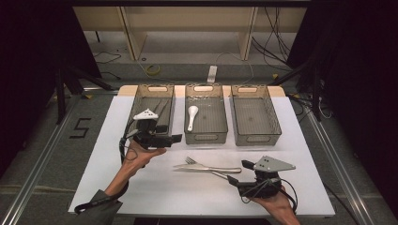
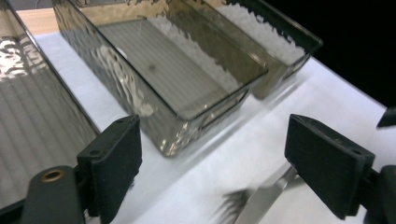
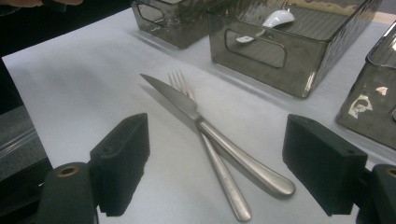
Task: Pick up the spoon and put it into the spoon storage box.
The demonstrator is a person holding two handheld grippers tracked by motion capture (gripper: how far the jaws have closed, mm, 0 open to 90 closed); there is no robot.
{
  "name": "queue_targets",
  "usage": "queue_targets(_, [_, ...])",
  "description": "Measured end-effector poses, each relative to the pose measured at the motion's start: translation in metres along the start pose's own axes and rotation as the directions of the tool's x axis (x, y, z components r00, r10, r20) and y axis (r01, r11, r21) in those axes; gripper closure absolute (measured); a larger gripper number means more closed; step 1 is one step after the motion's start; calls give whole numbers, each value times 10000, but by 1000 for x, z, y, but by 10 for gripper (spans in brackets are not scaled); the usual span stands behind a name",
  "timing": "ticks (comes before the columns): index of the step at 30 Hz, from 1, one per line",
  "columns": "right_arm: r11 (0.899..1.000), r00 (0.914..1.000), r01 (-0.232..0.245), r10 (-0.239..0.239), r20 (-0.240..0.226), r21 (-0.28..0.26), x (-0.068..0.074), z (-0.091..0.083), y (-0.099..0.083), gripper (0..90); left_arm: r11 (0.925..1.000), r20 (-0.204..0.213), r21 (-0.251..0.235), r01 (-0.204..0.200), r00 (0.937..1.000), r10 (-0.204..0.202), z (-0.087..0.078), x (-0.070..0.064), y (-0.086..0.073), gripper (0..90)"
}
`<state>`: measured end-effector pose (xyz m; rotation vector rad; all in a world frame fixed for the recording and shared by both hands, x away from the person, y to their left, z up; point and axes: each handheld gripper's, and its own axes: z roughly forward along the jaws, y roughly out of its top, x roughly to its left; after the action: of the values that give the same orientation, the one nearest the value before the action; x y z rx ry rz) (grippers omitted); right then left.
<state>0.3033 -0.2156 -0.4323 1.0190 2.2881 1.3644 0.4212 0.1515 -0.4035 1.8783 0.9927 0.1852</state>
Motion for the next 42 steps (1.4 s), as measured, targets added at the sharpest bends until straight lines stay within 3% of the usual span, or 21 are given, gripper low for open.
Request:
queue_targets(7, [10000, 10000, -35, 35, 13, 63, 0, 2, 0, 239, 9972, 409, -579, 469, 9982, -446, -24, 2, -15, 170])
queue_targets(13, [9998, 9999, 45, -43, -95, 193, -1, 4, 1, 240, 9973, 101, -676, 271, 9996, -265, -33, 0, -26, 170])
queue_targets(19, [9974, 9993, 369, -362, -121, 616, -1, 11, 7, 240, 9973, 78, -709, 167, 9998, -161, -38, -4, -32, 170])
queue_targets(29, [9847, 9957, 876, -820, -427, 1508, -8, 33, 20, 245, 9954, -17, -955, 82, 10000, -84, -47, -10, -40, 165])
queue_targets(42, [9706, 9930, 1107, -993, -637, 2139, -15, 50, 30, 249, 9922, 72, -1139, -498, 9987, 510, -52, -20, -48, 159])
